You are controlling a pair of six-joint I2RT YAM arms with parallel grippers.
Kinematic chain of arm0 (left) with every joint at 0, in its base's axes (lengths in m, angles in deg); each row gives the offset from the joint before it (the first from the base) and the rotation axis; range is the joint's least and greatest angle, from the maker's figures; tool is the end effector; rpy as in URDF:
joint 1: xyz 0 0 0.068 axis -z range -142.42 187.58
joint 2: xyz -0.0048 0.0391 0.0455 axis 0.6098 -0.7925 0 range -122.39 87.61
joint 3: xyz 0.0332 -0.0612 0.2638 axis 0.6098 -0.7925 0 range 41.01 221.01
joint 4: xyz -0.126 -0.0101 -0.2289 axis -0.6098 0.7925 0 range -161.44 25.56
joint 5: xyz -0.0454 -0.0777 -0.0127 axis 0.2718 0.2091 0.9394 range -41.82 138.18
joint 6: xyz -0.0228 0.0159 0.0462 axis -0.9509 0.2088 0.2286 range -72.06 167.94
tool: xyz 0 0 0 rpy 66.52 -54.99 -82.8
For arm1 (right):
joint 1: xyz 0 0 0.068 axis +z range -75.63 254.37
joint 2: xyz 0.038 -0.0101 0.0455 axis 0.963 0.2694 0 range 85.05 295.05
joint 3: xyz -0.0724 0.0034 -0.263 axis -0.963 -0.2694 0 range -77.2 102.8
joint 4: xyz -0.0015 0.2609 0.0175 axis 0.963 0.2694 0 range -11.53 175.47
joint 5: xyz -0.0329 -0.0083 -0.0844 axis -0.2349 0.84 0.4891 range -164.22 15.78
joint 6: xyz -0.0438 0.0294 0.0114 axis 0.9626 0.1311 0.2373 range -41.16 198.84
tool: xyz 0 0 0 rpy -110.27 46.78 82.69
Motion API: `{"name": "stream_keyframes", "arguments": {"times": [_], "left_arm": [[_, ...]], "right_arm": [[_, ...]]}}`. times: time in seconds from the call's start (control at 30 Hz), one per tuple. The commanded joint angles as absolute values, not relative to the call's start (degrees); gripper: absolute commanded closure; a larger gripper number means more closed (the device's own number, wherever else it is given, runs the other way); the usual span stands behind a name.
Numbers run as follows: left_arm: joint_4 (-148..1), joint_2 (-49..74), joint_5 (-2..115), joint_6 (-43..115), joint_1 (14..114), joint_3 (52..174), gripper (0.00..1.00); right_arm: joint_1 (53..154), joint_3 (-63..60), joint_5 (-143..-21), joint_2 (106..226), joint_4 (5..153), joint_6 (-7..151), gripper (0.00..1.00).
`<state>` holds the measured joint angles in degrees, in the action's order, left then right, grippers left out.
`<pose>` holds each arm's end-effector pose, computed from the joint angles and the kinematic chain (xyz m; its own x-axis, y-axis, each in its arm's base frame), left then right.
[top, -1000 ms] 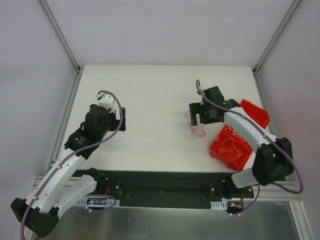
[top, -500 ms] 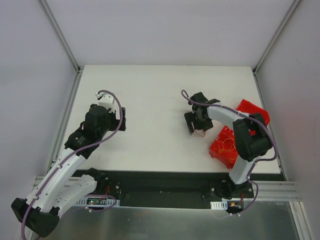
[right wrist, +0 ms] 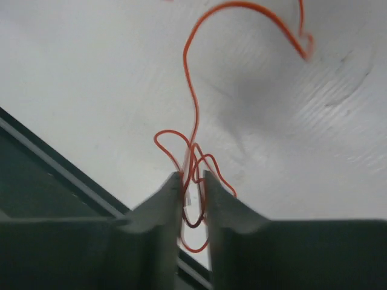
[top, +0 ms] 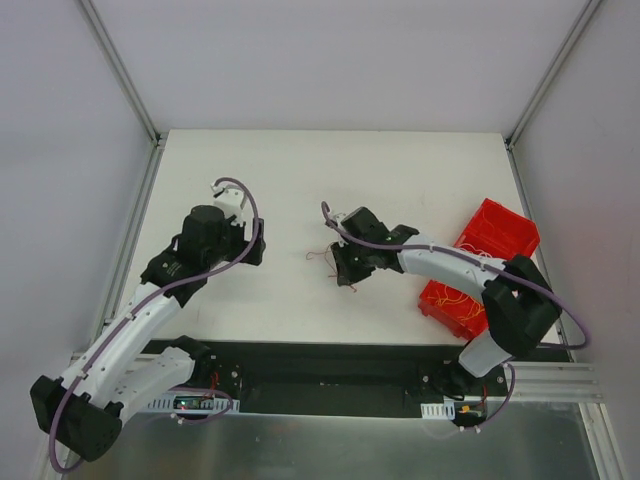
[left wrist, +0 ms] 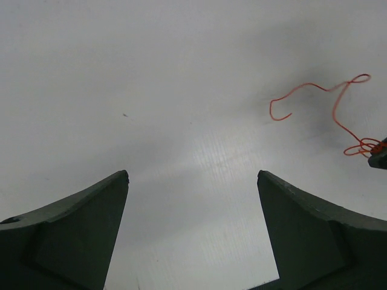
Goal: Untangle the cables
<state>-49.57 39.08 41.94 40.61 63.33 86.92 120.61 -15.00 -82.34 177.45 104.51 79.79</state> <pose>0.1748 -0.0799 0.3148 -0.4139 0.0588 -0.9084 0.2923 0.9537 -0.0714 0.2272 0.2445 0.2150 -0.5621 -0.6108 -0.5576 -0.7787 0.6179 0.1082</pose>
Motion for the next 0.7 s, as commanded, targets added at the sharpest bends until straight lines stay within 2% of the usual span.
{"name": "stream_keyframes", "arguments": {"times": [0.0, 0.03, 0.1, 0.27, 0.37, 0.53, 0.6, 0.67], "left_arm": [[-51.0, 33.0, 55.7, 42.3, 62.6, 88.9, 0.14], [-51.0, 31.8, 57.7, 42.2, 62.6, 89.2, 0.14], [-51.0, 29.1, 61.3, 41.0, 62.6, 89.9, 0.14], [-47.7, 24.6, 68.9, 33.7, 62.6, 93.7, 0.17], [-48.8, 23.3, 70.9, 26.9, 62.6, 92.2, 0.18], [-55.9, 16.9, 73.3, 20.4, 62.7, 88.4, 0.28], [-60.0, 14.0, 75.0, 19.6, 63.2, 88.0, 0.26], [-62.1, 11.1, 74.6, 20.0, 64.4, 88.6, 0.19]], "right_arm": [[119.5, -22.7, -92.4, 174.4, 89.8, 69.6, 0.52], [119.3, -23.0, -93.1, 175.9, 89.0, 67.5, 0.43], [119.6, -23.5, -96.4, 178.4, 86.0, 64.7, 0.40], [120.8, -28.6, -94.1, 176.7, 80.8, 61.3, 0.40], [121.0, -31.0, -92.3, 174.7, 79.9, 61.5, 0.45], [121.0, -34.2, -90.4, 171.9, 78.8, 62.0, 0.47], [121.0, -35.4, -89.8, 170.6, 78.7, 62.1, 0.45], [120.8, -36.4, -89.6, 168.9, 78.7, 61.9, 0.43]]}}
